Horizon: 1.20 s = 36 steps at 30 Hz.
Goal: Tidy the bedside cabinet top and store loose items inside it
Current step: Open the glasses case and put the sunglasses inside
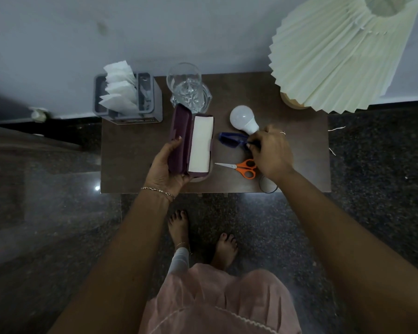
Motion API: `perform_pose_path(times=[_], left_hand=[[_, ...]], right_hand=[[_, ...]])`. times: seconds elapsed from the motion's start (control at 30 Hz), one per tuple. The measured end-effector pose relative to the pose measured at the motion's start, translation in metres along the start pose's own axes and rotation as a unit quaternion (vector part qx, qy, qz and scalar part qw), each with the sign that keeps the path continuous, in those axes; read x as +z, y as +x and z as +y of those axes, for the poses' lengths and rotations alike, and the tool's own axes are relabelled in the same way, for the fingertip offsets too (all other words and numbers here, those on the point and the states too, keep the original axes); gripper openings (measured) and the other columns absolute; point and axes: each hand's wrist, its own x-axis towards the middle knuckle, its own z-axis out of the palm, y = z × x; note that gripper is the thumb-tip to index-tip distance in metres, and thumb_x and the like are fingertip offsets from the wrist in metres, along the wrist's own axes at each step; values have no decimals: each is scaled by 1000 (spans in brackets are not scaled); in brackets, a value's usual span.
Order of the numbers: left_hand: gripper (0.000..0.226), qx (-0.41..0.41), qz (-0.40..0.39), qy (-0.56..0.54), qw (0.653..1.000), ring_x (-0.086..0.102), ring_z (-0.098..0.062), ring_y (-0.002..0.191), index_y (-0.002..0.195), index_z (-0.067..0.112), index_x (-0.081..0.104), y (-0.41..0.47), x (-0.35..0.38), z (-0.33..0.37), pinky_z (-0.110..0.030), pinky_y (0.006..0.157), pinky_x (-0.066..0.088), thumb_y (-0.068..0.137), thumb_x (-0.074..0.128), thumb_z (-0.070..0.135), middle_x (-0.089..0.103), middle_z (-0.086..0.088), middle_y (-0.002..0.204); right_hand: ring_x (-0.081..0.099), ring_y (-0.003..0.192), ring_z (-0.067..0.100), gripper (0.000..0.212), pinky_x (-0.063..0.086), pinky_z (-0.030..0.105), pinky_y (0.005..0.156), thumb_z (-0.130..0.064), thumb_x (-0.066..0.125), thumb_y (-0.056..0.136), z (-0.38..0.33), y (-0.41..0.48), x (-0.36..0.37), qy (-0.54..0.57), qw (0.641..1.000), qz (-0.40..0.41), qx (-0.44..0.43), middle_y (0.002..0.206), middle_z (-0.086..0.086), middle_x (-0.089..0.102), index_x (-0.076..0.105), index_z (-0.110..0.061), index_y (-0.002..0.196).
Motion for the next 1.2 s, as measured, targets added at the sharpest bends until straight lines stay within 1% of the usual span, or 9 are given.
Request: perform_pose_path(times=[0.3, 0.37, 0.5, 0.6, 0.7, 0.83, 1.0, 1.1, 1.2], left_hand=[[53, 5, 14, 4, 1000, 53, -34, 125, 132, 10, 52, -2, 4, 8, -51, 96, 48, 83, 58, 28, 58, -13, 134], [53, 6, 10, 17, 1000, 55, -34, 121, 131, 10, 53, -5, 5, 11, -46, 89, 52, 83, 56, 30, 60, -13, 130], [44, 1, -8, 54, 999, 56, -32, 115, 124, 9, 58, -6, 6, 18, -52, 97, 44, 85, 54, 30, 61, -13, 122], [39, -14, -16, 88, 996, 56, -31, 113, 119, 8, 59, -7, 11, 23, -54, 104, 39, 86, 54, 28, 60, -14, 121], [29, -18, -24, 141, 990, 61, -24, 97, 111, 10, 61, -8, 20, 26, -41, 89, 50, 88, 53, 27, 65, -10, 109], [27, -15, -35, 210, 977, 64, -21, 91, 108, 14, 62, -6, 35, 30, -38, 83, 52, 88, 55, 31, 67, -7, 103], [24, -33, -79, 258, 962, 69, -13, 82, 102, 22, 66, -8, 52, 36, -29, 65, 58, 93, 50, 38, 73, 2, 94], [27, -34, -99, 251, 962, 69, -14, 80, 102, 17, 66, -9, 57, 40, -29, 66, 59, 95, 48, 37, 72, -1, 94], [25, -29, -116, 245, 962, 68, -14, 70, 90, 18, 66, -11, 60, 42, -30, 64, 57, 96, 47, 33, 72, 1, 78]], right_hand=[[49, 100, 37, 18, 33, 30, 77, -17, 64, 87, 15, -1, -36, 34, 998, 42, -12, 102, 17, 56, 71, -12, 103], [50, 100, 37, 17, 29, 26, 78, -15, 64, 87, 18, 1, -42, 65, 997, 46, -7, 102, 17, 57, 71, -12, 102], [54, 102, 30, 17, 45, 35, 89, -15, 61, 85, 15, 1, -60, 183, 981, 50, -32, 98, 5, 58, 70, -20, 99], [53, 101, 17, 19, 45, 25, 90, -6, 60, 89, 4, 0, -74, 220, 973, 16, -62, 101, 3, 50, 69, -13, 104], [49, 106, 13, 18, 42, 22, 93, -6, 60, 90, -10, 1, -82, 228, 967, -31, -109, 107, 8, 50, 69, -11, 105], [46, 110, 15, 17, 39, 26, 95, -10, 63, 89, -25, 12, -86, 186, 967, -76, -157, 108, 6, 52, 70, -16, 104], [45, 116, 24, 18, 38, 55, 98, -27, 64, 87, -38, 21, -90, 99, 972, -117, -179, 116, 8, 51, 70, -33, 103], [42, 116, 23, 17, 36, 55, 100, -29, 63, 89, -43, 22, -94, 57, 973, -127, -184, 117, 5, 50, 69, -36, 104], [40, 115, 22, 19, 34, 52, 101, -30, 60, 91, -46, 23, -95, 18, 974, -129, -185, 119, 3, 47, 69, -35, 107]])
